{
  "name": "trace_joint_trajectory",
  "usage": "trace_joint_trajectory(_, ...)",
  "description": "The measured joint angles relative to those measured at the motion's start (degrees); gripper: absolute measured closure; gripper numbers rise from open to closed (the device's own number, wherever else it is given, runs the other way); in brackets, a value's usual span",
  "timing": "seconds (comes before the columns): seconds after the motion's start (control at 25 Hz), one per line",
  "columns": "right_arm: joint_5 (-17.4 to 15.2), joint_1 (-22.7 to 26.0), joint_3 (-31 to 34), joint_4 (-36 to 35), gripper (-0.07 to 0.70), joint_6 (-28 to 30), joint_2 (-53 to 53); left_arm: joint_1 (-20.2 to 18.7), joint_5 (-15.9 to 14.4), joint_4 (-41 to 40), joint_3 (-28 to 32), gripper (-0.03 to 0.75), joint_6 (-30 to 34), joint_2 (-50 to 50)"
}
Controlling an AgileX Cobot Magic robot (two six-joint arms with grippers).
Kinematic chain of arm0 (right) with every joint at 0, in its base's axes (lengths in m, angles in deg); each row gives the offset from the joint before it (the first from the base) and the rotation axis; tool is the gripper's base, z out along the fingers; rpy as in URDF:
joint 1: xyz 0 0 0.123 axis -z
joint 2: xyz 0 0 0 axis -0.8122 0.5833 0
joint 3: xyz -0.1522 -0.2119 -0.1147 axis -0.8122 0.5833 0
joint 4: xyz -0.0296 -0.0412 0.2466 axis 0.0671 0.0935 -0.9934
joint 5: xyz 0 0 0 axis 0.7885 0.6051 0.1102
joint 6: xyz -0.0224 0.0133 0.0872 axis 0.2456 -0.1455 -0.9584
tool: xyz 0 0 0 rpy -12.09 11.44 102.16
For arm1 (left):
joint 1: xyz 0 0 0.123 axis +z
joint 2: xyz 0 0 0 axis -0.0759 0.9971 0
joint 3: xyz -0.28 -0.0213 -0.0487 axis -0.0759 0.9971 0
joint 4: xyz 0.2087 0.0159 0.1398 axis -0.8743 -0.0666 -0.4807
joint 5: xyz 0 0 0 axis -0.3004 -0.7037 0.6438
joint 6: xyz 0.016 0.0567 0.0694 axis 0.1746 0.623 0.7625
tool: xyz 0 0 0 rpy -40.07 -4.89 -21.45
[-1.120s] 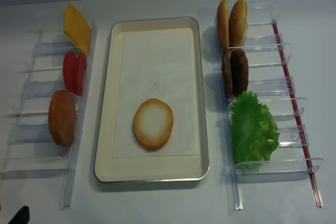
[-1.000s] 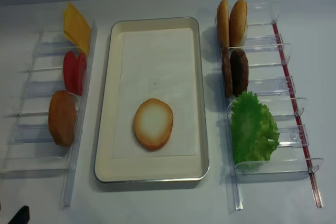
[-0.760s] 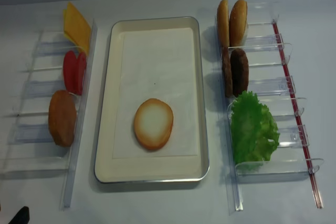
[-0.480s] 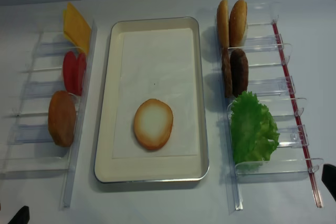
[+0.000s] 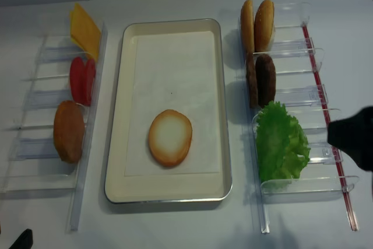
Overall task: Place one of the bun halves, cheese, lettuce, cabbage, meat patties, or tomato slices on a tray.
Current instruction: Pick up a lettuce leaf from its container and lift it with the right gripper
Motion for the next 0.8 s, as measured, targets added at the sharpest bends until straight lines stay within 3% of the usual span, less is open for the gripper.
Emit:
trace_joint_trajectory(0.16,1.52,-5.73,-0.88,-0.10,0.139,0.20,8.66,0.00,0.00,0.00,0.00,0.345,0.00,0.00)
trace_joint_trajectory(0.24,4.97,-12.02,-1.91,0.87,0.139,-2.32,14.51,0.00,0.00,0.00,0.00,0.345,0.00,0.00)
trace_joint_trajectory(0.4,7.38,-17.54,-3.88,4.32,0.139,-7.31,22.37,0.00,0.00,0.00,0.00,0.345,0.00,0.00)
trace_joint_trajectory(0.64,8.28,-20.73,-7.28,5.96,0.155,-9.79,30.82,0.00,0.00,0.00,0.00,0.345,0.00,0.00)
trace_joint_trajectory(0.8,8.29,-20.86,-9.71,6.31,0.264,-9.98,35.40,0.00,0.00,0.00,0.00,0.346,0.00,0.00)
